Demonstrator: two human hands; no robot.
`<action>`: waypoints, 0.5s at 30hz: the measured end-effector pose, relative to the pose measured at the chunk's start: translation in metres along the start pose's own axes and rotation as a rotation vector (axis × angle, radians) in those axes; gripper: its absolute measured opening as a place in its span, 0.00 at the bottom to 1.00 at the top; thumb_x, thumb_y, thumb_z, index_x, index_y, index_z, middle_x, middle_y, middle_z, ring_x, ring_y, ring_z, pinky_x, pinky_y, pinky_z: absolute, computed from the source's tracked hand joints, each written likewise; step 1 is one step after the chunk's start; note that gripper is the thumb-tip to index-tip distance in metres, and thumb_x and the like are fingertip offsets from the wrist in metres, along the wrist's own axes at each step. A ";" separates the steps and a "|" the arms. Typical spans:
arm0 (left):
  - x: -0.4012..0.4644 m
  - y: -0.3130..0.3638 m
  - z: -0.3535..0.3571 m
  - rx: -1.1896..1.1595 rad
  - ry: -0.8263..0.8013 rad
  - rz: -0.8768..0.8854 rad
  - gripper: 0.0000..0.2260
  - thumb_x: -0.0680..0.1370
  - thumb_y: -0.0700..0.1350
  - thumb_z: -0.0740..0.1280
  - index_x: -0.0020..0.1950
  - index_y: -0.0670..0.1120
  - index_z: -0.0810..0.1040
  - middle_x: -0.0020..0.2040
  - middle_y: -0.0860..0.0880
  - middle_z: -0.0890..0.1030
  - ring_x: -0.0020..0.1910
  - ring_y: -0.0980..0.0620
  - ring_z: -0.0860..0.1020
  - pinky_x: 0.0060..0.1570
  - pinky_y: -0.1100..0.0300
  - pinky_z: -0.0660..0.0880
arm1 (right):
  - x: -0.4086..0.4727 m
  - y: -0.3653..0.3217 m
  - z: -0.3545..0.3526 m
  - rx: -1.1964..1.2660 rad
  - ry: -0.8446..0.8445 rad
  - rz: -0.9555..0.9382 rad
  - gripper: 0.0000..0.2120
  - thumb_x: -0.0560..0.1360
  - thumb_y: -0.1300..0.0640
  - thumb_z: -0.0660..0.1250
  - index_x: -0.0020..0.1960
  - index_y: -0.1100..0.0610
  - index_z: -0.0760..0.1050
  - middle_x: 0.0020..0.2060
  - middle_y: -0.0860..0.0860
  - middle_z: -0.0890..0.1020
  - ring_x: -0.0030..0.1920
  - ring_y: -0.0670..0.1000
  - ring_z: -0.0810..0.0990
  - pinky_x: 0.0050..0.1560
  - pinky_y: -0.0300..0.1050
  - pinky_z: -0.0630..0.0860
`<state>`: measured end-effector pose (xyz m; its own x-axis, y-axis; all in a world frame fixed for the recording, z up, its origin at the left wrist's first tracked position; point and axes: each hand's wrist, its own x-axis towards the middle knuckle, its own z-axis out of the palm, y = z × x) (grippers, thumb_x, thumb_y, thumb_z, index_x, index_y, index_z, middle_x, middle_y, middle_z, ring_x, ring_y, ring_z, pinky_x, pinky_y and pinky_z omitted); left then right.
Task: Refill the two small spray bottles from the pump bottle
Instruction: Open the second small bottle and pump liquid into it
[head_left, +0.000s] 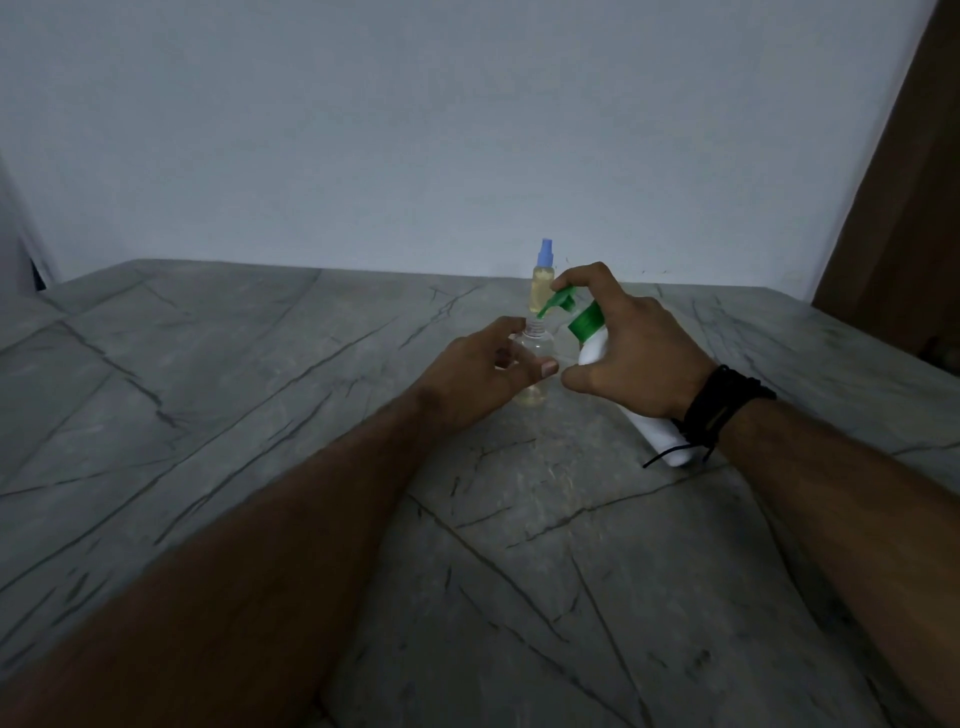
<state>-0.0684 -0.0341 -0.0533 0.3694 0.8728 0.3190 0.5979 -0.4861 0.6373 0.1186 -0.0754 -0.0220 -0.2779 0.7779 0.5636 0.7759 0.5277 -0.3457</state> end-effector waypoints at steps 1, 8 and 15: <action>0.000 0.000 0.000 0.001 0.002 0.000 0.28 0.75 0.61 0.67 0.72 0.52 0.67 0.54 0.57 0.78 0.57 0.56 0.76 0.53 0.61 0.70 | 0.000 0.000 0.000 0.001 0.004 0.001 0.34 0.65 0.56 0.76 0.66 0.45 0.65 0.33 0.43 0.76 0.32 0.44 0.75 0.33 0.36 0.66; -0.002 0.001 -0.001 -0.020 0.002 0.012 0.27 0.76 0.60 0.67 0.72 0.51 0.67 0.56 0.55 0.80 0.58 0.55 0.76 0.58 0.59 0.72 | -0.001 0.001 0.000 0.017 0.031 0.001 0.36 0.64 0.56 0.75 0.68 0.44 0.64 0.36 0.47 0.79 0.34 0.50 0.78 0.35 0.43 0.73; -0.002 0.001 -0.002 -0.006 -0.004 0.013 0.28 0.76 0.61 0.66 0.72 0.52 0.66 0.60 0.53 0.79 0.59 0.54 0.76 0.58 0.58 0.72 | -0.001 -0.001 0.001 0.017 0.022 0.005 0.35 0.64 0.56 0.75 0.66 0.45 0.65 0.35 0.48 0.79 0.34 0.50 0.78 0.36 0.46 0.75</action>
<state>-0.0697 -0.0363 -0.0523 0.3804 0.8660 0.3247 0.5883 -0.4974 0.6376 0.1180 -0.0762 -0.0228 -0.2612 0.7732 0.5779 0.7674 0.5294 -0.3616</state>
